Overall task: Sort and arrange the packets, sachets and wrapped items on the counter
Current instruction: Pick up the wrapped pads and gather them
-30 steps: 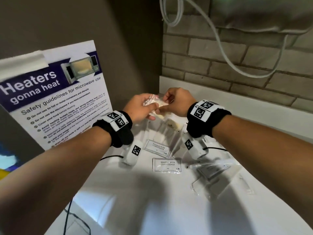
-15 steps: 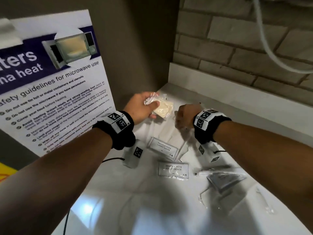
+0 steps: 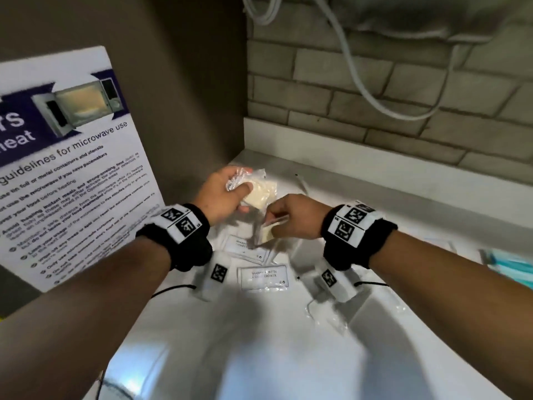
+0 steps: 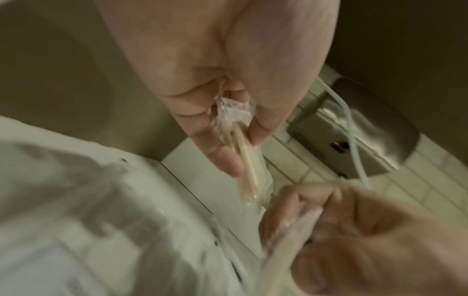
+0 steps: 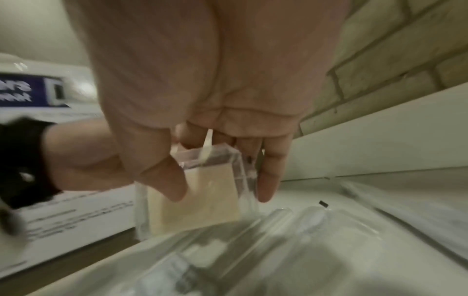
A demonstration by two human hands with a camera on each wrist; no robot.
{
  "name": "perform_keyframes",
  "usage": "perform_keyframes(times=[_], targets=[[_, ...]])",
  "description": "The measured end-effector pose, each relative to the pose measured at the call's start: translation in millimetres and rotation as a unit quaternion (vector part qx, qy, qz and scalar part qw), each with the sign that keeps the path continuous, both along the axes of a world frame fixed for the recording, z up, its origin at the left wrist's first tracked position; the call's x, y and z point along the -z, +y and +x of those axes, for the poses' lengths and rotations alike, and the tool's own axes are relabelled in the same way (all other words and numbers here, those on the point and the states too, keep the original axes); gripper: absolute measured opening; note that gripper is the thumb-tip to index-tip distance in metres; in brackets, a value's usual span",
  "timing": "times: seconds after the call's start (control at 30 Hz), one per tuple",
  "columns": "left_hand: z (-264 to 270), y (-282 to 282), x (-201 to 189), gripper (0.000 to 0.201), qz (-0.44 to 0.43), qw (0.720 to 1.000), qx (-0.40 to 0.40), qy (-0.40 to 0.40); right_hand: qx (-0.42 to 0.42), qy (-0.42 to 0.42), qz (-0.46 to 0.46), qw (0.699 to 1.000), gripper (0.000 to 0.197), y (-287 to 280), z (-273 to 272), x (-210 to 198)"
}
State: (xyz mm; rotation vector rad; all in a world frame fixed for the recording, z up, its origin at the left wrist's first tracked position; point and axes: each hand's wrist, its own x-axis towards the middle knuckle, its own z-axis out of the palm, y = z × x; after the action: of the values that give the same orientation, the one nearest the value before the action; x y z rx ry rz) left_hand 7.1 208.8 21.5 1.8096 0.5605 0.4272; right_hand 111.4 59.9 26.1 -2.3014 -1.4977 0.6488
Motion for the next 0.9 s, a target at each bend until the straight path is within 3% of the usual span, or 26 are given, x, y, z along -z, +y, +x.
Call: perform_keyframes(times=[0.07,0.17,0.33,0.5,0.6,0.63,0.73,0.9], targets=[[4,-29,1,0.025,0.015,0.997,0.069,0.009,0.023,0.021,0.033,0.999,0.006,-32,-13,-3],[10,-78,2,0.021,0.036,0.985,0.169,-0.001,0.089,0.051,0.090,0.991,0.015,-85,-24,-6],[19,-149,5,0.020,0.012,0.970,0.244,0.013,0.192,0.040,0.116,0.974,0.027,-159,-29,-12],[22,-218,8,0.032,0.012,0.942,0.334,0.039,0.276,-0.031,0.148,0.949,0.057,-236,-46,-6],[15,-251,17,0.034,-0.025,0.930,0.360,0.072,0.313,-0.057,0.122,0.940,0.081,-275,-57,6],[15,-258,21,0.034,-0.003,0.919,0.387,0.075,0.320,-0.054,0.111,0.939,0.085,-286,-60,10],[15,-277,26,0.035,0.100,0.877,0.462,0.083,0.323,-0.033,0.063,0.944,0.078,-314,-66,18],[9,-299,33,0.028,0.191,0.846,0.492,0.078,0.286,-0.059,0.016,0.956,0.051,-333,-71,28]])
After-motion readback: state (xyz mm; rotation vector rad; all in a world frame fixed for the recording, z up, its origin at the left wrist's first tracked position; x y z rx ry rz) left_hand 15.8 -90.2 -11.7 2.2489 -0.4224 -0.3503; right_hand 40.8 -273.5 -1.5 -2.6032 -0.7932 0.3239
